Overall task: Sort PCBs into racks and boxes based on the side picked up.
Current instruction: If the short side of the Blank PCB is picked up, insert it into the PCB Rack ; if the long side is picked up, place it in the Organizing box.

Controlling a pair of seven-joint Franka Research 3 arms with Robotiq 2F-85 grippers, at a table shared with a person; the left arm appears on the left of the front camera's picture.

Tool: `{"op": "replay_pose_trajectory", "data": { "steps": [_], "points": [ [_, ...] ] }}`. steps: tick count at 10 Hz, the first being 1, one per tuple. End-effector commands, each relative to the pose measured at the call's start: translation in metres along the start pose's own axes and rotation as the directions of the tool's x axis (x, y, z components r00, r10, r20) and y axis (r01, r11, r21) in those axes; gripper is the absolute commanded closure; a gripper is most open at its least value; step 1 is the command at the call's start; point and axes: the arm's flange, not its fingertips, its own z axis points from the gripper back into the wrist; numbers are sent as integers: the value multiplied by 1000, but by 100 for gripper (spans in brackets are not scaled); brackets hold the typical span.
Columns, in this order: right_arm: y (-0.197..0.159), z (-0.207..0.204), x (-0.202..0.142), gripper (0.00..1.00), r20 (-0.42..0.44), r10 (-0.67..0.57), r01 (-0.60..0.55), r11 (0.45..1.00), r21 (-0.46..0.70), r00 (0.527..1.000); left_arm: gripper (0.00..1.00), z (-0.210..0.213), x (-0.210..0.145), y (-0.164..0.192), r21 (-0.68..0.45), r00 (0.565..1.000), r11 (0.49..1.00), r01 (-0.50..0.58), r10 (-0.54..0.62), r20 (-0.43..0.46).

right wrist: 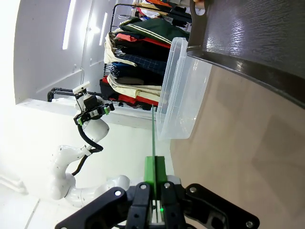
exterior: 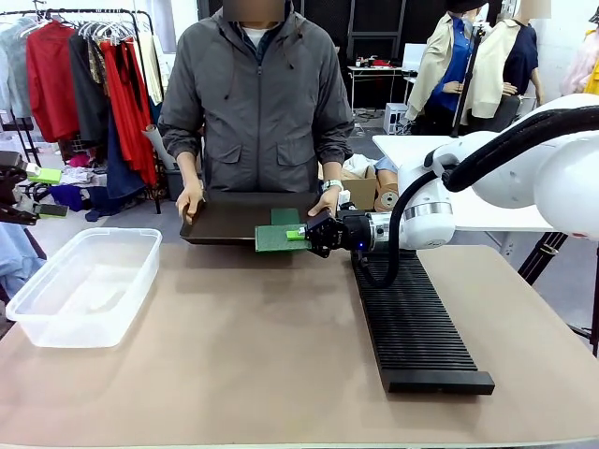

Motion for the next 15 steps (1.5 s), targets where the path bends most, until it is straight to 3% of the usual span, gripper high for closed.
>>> {"op": "replay_pose_trajectory", "data": {
  "steps": [1, 10, 15],
  "points": [
    [2, -3, 2, 100, 20, 12, -12, 1000, 12, 1000, 0, 1, 0, -2, -4, 1000, 1000, -7, 7, 5],
    [0, 0, 0, 100, 0, 0, 0, 1000, 0, 1000, 0, 1, 0, -2, -4, 1000, 1000, -7, 7, 5],
    [38, 47, 4, 100, 29, 117, -119, 992, 46, 993, 0, 1, 0, -2, -4, 1000, 1000, -7, 7, 5]
  ]
}}
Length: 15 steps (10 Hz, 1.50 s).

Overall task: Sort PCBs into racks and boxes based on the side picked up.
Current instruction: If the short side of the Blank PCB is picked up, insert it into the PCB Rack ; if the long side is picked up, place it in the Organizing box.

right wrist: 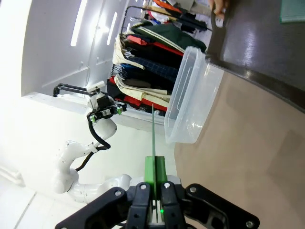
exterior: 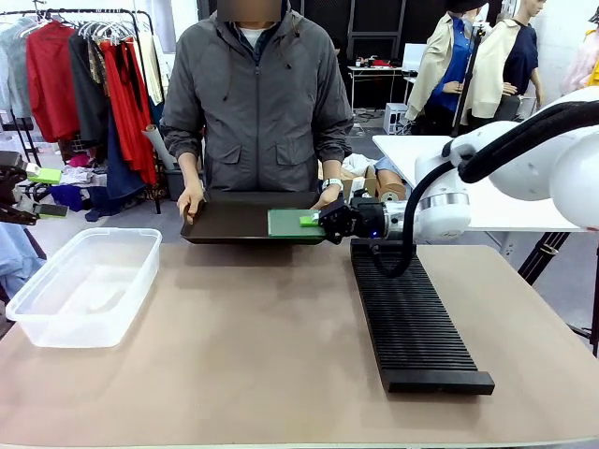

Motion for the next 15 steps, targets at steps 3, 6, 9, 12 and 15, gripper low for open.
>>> {"op": "replay_pose_trajectory", "data": {
  "steps": [3, 6, 9, 12, 15],
  "points": [
    [22, 61, -2, 100, 46, 110, -112, 993, 44, 993, 0, 1, 0, -2, -4, 1000, 1000, -7, 7, 5],
    [33, 111, -2, 100, 60, 303, -306, 950, 54, 951, 0, 1, 0, -2, -4, 1000, 1000, -7, 7, 5],
    [10, 141, -3, 100, 54, 559, -561, 828, 30, 828, 0, 1, 0, -2, -4, 1000, 1000, -7, 7, 5],
    [-19, 155, -9, 100, -13, 741, -741, 672, 7, 672, 0, 1, 0, -2, -4, 1000, 1000, -7, 7, 5],
    [-32, 184, -9, 100, -51, 815, -816, 577, -21, 578, 0, 1, 0, -2, -4, 1000, 1000, -7, 7, 5]
  ]
}}
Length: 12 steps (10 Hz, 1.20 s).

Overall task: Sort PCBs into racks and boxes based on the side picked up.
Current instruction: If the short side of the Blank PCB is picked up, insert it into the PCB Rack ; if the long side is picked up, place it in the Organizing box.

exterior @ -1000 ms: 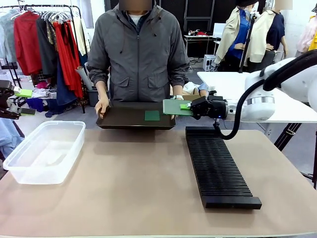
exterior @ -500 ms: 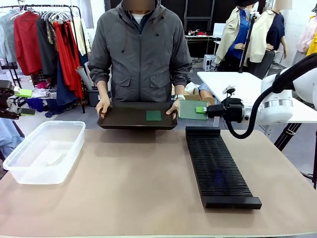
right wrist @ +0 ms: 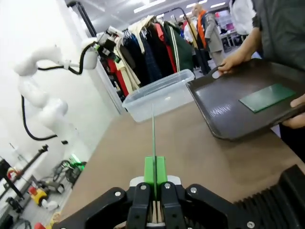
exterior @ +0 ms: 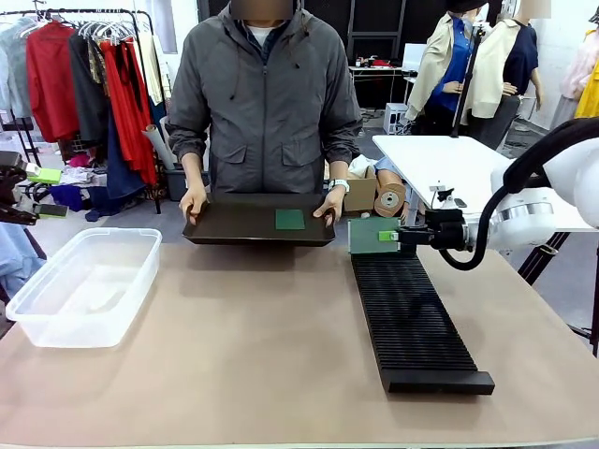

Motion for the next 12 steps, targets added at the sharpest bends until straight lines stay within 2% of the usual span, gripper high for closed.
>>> {"op": "replay_pose_trajectory", "data": {
  "steps": [1, 3, 6, 8, 10, 12],
  "points": [
    [-1, 17, 4, 100, 0, 88, -88, 996, -19, 996, 0, 0, 0, -2, -4, 1000, 1000, -6, 6, 5],
    [-2, 38, -8, 100, -2, 86, -86, 995, -50, 996, 0, 0, 0, -2, -4, 1000, 1000, -6, 6, 5],
    [-4, 61, -25, 100, -41, 163, -166, 981, -98, 986, 0, 0, 0, -2, -4, 1000, 1000, -6, 6, 5],
    [-10, 64, -40, 100, -53, 222, -226, 968, -106, 974, 0, 0, 0, -2, -4, 1000, 1000, -6, 6, 5],
    [-13, 64, -52, 100, -31, 221, -223, 969, -111, 975, 0, 0, 0, -2, -4, 1000, 1000, -6, 6, 5],
    [-17, 62, -59, 100, -55, 231, -236, 964, -122, 972, 0, 0, 0, -2, -4, 1000, 1000, -6, 6, 5]
  ]
}}
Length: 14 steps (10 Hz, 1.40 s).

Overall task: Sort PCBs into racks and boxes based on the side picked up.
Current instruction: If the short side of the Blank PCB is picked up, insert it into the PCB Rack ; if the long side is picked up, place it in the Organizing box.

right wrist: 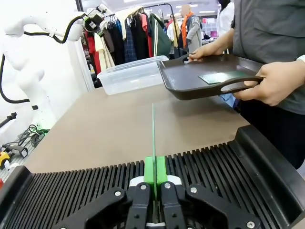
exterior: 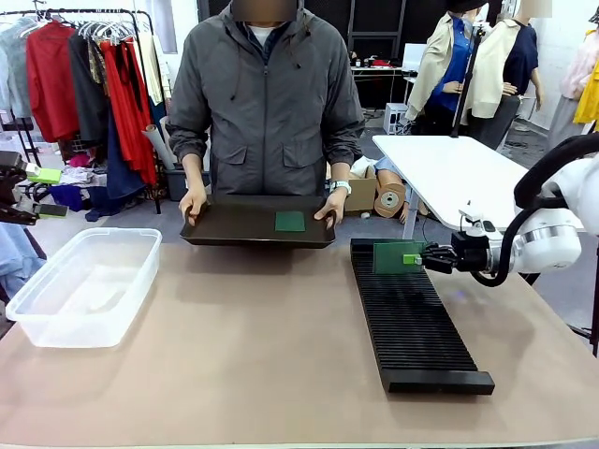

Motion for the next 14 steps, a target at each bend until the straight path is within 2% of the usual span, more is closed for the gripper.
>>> {"op": "replay_pose_trajectory", "data": {
  "steps": [1, 9, 11, 14],
  "points": [
    [-2, -3, -2, 100, -19, 48, -49, 999, -13, 999, 0, 0, 0, -2, -4, 1000, 1000, -6, 6, 5],
    [-2, 3, -22, 100, -1, 16, -16, 999, -43, 1000, 0, 0, 0, -2, -4, 1000, 1000, -6, 6, 5],
    [-2, 4, -23, 100, 3, -31, 31, 999, -26, 1000, 0, 0, 0, -2, -4, 1000, 1000, -6, 6, 5],
    [-3, 4, -21, 100, -5, -10, 9, 1000, -28, 1000, 0, 0, 0, -2, -4, 1000, 1000, -6, 6, 5]
  ]
}}
